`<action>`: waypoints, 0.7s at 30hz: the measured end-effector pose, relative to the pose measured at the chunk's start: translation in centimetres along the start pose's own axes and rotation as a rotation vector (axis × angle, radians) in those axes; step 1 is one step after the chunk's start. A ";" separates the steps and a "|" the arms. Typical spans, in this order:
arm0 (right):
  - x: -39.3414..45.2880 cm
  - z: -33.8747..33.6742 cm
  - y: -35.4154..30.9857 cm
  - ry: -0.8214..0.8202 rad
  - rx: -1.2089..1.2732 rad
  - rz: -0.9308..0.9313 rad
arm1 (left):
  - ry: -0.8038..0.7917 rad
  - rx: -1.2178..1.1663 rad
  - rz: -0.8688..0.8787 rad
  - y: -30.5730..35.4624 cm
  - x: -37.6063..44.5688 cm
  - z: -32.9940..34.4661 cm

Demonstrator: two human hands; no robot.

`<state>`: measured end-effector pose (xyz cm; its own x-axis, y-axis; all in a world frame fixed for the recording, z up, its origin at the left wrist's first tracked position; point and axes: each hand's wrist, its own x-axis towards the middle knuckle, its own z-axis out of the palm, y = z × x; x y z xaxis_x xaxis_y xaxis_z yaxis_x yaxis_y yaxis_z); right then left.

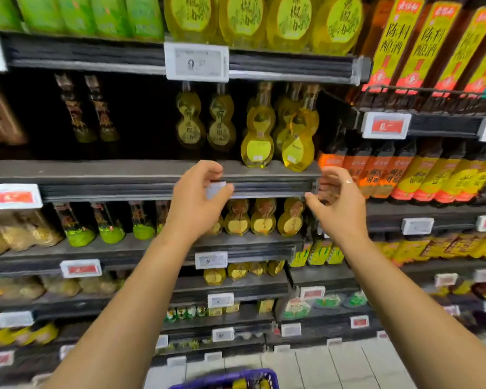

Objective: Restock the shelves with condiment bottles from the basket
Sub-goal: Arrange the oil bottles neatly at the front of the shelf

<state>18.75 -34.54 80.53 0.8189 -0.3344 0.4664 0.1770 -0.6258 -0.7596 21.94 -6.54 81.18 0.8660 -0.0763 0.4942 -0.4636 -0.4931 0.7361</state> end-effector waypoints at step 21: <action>-33.9 10.7 25.7 -1.111 -0.312 0.656 | -0.476 0.128 -1.566 -22.8 -44.2 7.5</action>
<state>1.39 -31.79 40.34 0.7382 0.0218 -0.6742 -0.4296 -0.7553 -0.4949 -4.36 1.64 39.07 0.4355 0.3044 -0.8472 0.8644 -0.4042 0.2991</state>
